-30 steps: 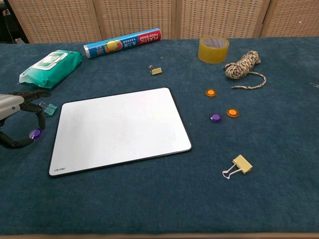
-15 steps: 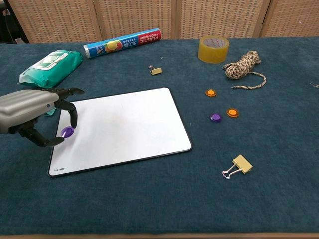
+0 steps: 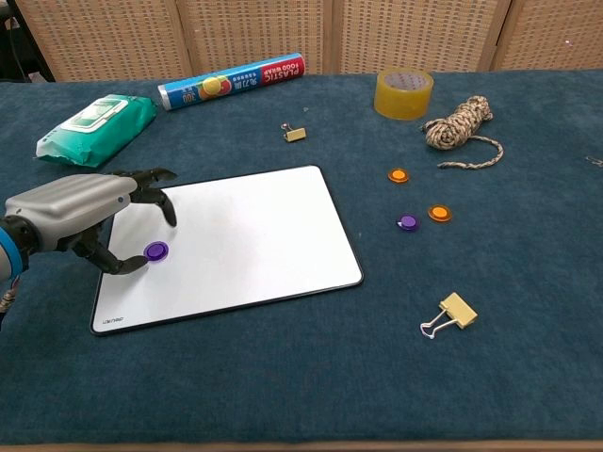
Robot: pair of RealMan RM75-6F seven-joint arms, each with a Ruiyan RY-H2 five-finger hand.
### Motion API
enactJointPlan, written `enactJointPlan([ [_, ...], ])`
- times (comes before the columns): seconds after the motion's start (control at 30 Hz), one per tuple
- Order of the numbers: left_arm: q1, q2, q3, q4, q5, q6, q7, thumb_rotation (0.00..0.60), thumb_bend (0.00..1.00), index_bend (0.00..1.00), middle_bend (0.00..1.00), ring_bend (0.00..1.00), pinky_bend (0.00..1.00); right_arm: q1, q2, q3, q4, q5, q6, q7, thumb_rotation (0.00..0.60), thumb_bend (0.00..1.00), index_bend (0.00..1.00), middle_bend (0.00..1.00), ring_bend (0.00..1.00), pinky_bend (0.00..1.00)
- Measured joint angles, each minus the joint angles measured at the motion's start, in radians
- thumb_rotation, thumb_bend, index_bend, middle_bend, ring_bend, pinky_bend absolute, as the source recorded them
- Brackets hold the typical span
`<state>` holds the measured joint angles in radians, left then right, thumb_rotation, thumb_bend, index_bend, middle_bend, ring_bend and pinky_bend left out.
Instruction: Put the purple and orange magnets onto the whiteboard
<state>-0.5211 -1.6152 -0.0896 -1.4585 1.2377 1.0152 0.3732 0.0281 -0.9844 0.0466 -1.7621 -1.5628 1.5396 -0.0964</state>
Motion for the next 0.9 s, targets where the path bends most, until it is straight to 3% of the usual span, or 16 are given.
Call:
enactJointPlan([
  [0.23,0.017,0.067,0.015,-0.050,0.046,0.039,-0.048,0.600,0.30,0.01,0.00,0.00,0.00,0.003,-0.005,-0.004,0.002,-0.003,-0.009,-0.007,0.600,0.00,0.00,0.00,0.00,0.00],
  [0.53,0.098,0.265,0.053,-0.123,0.148,0.185,-0.147,0.600,0.30,0.01,0.00,0.00,0.00,0.031,-0.037,-0.008,0.026,-0.004,-0.063,-0.010,0.600,0.00,0.00,0.00,0.00,0.00],
  [0.9,0.221,0.456,0.092,-0.198,0.179,0.310,-0.272,0.600,0.30,0.01,0.00,0.00,0.00,0.181,-0.078,0.024,0.049,-0.003,-0.260,-0.008,0.600,0.00,0.19,0.00,0.00,0.00],
])
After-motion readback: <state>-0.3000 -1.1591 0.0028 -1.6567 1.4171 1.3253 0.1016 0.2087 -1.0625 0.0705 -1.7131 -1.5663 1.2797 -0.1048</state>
